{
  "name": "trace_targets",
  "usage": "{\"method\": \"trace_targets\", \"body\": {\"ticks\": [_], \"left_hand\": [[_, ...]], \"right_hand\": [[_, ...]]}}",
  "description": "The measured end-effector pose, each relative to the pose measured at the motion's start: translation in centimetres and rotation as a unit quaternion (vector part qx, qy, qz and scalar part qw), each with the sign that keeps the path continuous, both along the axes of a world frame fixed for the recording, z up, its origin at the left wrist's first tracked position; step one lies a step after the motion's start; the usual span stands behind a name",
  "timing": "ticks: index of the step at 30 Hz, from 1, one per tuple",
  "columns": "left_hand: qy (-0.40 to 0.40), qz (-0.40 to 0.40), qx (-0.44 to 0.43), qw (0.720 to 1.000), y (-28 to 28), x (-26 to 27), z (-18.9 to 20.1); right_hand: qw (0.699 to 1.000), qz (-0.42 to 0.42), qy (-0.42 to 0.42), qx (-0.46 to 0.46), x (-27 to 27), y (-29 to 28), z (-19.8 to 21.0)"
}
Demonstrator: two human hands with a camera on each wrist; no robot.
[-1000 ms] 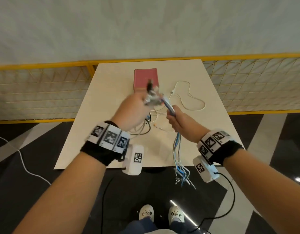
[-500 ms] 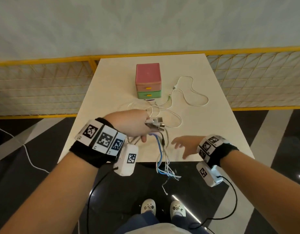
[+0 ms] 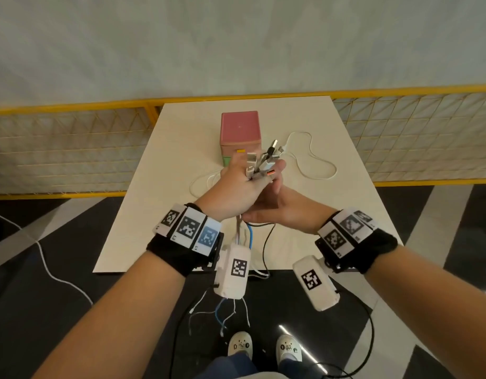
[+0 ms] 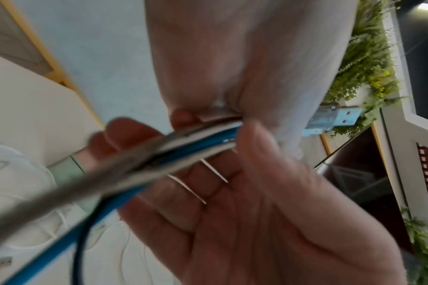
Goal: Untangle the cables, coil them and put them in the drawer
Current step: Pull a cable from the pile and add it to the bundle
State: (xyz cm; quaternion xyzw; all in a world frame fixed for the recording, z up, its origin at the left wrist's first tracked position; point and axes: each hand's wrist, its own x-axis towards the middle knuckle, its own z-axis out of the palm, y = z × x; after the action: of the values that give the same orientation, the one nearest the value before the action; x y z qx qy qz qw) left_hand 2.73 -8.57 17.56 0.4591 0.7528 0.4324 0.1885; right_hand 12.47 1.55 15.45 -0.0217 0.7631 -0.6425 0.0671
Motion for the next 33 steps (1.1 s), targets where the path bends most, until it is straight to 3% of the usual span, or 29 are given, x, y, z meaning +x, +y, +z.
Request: {"method": "trace_targets", "body": {"ticks": [3, 6, 8, 12, 15, 17, 25, 27, 29, 31, 33], "left_hand": [[-0.026, -0.003, 0.066, 0.997, -0.1, 0.5, 0.9], [-0.141, 0.027, 0.145, 0.979, -0.3, 1.0, 1.8], [-0.190, 0.059, 0.151, 0.968, 0.0, 1.4, 1.7], [-0.148, 0.076, 0.112, 0.980, 0.2, 1.5, 1.8], [-0.161, 0.030, 0.232, 0.959, 0.0, 0.8, 2.5], [-0.134, 0.028, 0.264, 0.955, 0.0, 0.2, 3.1], [0.032, 0.022, 0.126, 0.991, 0.4, -1.1, 3.3], [-0.006, 0.017, 0.121, 0.993, 0.1, -1.7, 3.7], [-0.116, 0.026, 0.164, 0.979, -0.3, -2.3, 3.5], [-0.209, 0.027, 0.145, 0.967, -0.5, -2.5, 3.0], [-0.184, 0.025, 0.081, 0.979, 0.0, -2.6, 2.6]], "right_hand": [[0.999, -0.038, 0.016, 0.018, -0.4, -1.6, -0.5], [0.997, -0.078, 0.020, -0.019, -0.5, -2.0, -0.9], [0.997, -0.071, 0.023, -0.016, -0.6, -1.7, -0.6], [0.991, -0.111, 0.034, -0.071, -1.0, -1.6, 0.5], [0.988, -0.131, 0.020, -0.084, -1.2, -1.7, 0.5], [0.991, -0.119, 0.020, -0.064, -1.2, -1.6, 0.4], [0.989, -0.112, 0.015, -0.090, -2.1, -1.7, 1.7], [0.986, -0.133, 0.015, -0.095, -2.5, -1.7, 1.9], [0.982, -0.152, 0.027, -0.105, -3.0, -1.2, 2.4], [0.983, -0.155, 0.044, -0.087, -3.7, -0.6, 2.9], [0.988, -0.134, 0.067, -0.033, -4.6, -0.1, 3.3]]}}
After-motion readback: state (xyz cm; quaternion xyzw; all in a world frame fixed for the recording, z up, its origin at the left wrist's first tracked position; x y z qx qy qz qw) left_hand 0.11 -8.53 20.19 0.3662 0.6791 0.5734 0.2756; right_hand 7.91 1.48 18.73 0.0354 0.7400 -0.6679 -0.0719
